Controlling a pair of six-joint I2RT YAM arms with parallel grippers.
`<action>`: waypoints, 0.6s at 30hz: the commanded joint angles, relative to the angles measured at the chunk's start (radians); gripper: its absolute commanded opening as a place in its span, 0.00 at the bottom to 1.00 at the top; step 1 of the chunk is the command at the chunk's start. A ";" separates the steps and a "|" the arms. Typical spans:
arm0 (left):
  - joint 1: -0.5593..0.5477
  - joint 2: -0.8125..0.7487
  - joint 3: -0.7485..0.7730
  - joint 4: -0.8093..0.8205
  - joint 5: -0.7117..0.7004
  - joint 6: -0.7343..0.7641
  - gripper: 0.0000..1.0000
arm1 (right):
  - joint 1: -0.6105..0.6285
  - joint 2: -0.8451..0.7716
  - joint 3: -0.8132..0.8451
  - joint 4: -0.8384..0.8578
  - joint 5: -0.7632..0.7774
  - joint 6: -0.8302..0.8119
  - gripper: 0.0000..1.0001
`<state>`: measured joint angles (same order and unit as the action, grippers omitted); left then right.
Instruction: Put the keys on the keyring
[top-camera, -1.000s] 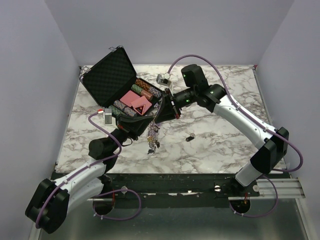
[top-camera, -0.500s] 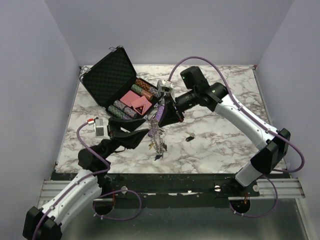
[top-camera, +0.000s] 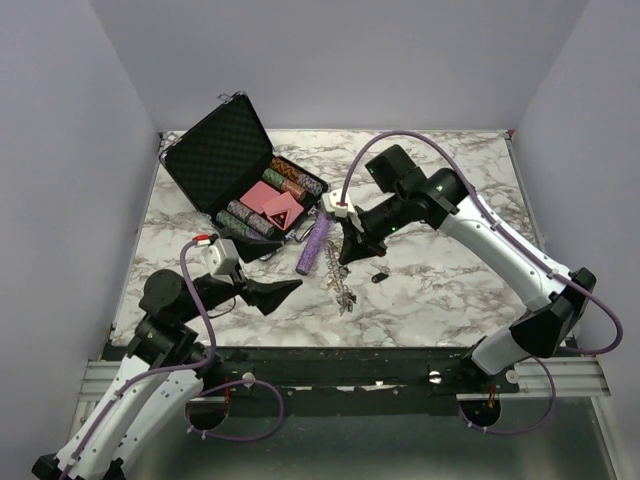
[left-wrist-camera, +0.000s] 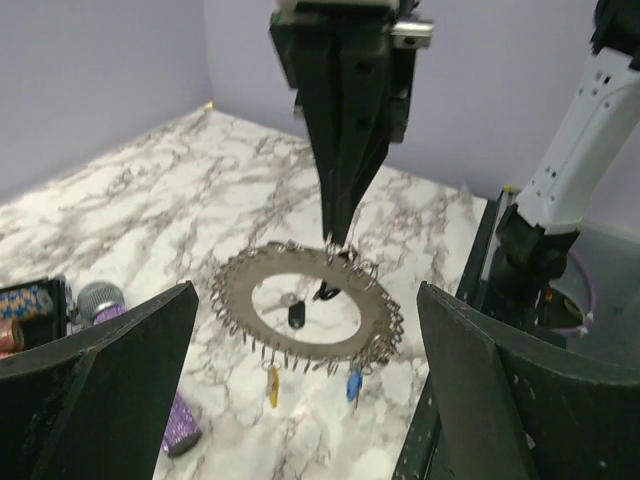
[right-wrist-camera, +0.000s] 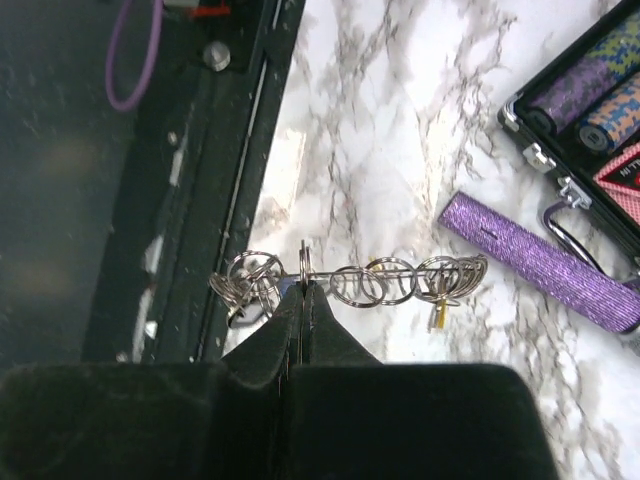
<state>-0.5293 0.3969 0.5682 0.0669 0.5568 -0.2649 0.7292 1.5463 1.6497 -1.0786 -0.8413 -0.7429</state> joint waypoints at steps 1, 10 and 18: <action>0.006 -0.027 -0.013 -0.167 -0.014 0.066 0.99 | 0.039 -0.037 0.054 -0.167 0.162 -0.219 0.00; -0.006 0.022 -0.116 0.049 0.089 0.078 0.88 | 0.082 0.011 0.182 -0.340 0.343 -0.358 0.00; -0.184 0.026 -0.119 -0.001 -0.150 0.240 0.89 | 0.108 0.014 0.179 -0.340 0.373 -0.366 0.00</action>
<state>-0.6113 0.4198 0.4393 0.0643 0.5648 -0.1402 0.8227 1.5505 1.8072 -1.3357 -0.5041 -1.0824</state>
